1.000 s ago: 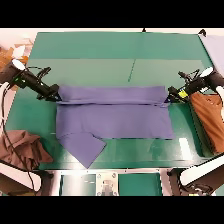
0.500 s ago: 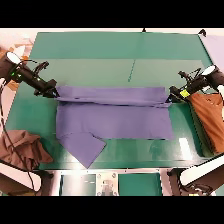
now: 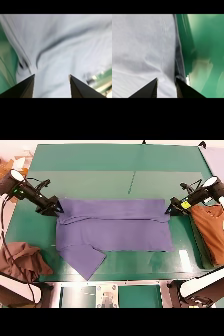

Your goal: Fold the shirts.

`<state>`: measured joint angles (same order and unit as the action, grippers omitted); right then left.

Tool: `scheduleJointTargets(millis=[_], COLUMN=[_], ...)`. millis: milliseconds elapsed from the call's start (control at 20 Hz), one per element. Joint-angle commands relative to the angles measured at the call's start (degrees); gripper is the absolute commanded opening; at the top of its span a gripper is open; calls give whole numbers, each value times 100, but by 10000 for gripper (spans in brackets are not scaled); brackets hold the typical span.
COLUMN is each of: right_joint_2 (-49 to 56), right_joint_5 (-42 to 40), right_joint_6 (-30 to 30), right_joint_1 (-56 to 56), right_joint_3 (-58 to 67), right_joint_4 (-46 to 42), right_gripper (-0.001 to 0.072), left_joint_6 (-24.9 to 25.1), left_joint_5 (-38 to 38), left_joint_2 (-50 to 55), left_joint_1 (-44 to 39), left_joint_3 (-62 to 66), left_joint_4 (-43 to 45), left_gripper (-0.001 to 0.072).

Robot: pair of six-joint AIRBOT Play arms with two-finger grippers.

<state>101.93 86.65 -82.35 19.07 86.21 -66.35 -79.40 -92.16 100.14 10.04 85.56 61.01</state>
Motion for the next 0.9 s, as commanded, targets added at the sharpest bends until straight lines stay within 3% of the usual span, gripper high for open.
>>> scheduleJointTargets(millis=[0,150,350,400,450,500,850], right_joint_2=[-568,-1755,-3748,-4240,-4642,-4999,-5598], right_joint_5=[186,188,-426,-553,-647,-745,-2107], right_joint_6=[-256,-308,-1147,-1331,-1438,-1497,-1217], right_joint_1=[129,299,824,931,979,994,997], right_joint_3=[-299,-1556,-3877,-4446,-4929,-5379,-7069], right_joint_4=[-122,-516,-525,-522,-509,-466,734], right_gripper=[247,249,255,309,392,444,445], left_joint_6=[-269,-221,-511,-645,-739,-763,-595], left_joint_5=[-498,175,1141,1351,1547,1729,2715], left_joint_2=[-317,-1547,-3755,-4286,-4747,-5106,-5613], left_joint_1=[7,7,4,4,0,0,0], left_joint_3=[-420,-1762,-3943,-4472,-4962,-5379,-7350], left_joint_4=[17,219,297,232,87,-109,-1233], left_gripper=[492,492,494,509,606,624,622])
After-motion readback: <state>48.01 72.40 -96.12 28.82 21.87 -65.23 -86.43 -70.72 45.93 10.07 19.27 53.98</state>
